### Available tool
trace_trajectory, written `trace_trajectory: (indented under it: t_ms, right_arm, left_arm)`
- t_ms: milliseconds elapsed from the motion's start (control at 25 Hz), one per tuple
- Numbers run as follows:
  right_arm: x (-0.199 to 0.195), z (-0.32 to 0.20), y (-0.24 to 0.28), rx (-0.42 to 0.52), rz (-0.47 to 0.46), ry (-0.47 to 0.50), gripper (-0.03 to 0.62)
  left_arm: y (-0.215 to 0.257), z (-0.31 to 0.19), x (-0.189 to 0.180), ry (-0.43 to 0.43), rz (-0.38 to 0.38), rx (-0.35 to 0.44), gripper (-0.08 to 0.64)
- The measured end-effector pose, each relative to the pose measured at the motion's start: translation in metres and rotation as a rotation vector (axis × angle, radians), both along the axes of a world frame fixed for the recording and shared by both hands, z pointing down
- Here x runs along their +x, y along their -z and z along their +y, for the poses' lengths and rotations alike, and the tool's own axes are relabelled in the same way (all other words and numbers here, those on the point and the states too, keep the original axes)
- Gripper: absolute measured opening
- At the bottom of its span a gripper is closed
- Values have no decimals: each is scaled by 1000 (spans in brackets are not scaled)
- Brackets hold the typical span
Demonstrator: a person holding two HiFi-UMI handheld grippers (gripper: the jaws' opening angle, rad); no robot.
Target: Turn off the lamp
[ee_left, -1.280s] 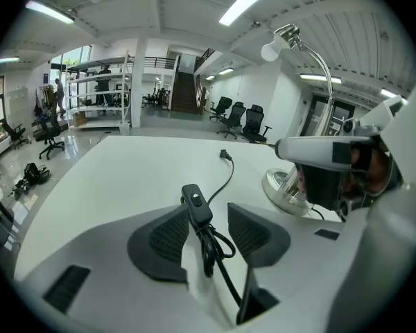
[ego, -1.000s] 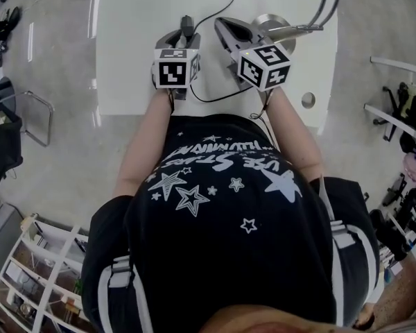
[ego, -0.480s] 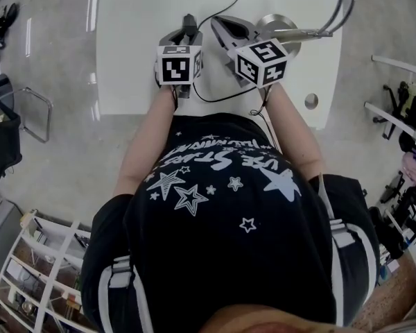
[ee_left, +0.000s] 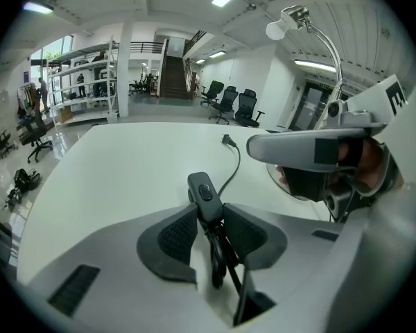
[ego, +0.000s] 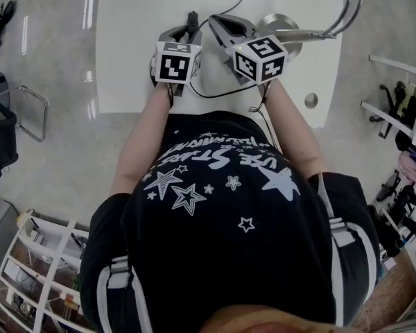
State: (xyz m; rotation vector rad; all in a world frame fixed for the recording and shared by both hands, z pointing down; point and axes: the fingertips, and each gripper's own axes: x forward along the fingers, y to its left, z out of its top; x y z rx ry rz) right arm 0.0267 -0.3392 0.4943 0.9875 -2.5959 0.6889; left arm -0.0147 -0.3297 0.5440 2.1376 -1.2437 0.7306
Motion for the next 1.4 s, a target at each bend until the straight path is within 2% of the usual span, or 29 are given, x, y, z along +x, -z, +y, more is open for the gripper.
trace_trajectory:
  t_ms: [280, 560, 1000, 1400]
  right_arm:
    - [-14, 1, -15, -35, 41, 77, 5]
    - [-38, 2, -29, -10, 131, 257, 5]
    - [-56, 1, -38, 22, 210, 337, 5]
    - [-56, -1, -43, -38, 191, 346, 5]
  left_arm:
    - [0, 8, 1, -83, -12, 1, 135]
    - [-3, 7, -1, -115, -22, 3, 135]
    - [-5, 7, -5, -120, -30, 5, 135]
    - [-6, 7, -6, -110, -35, 2, 135]
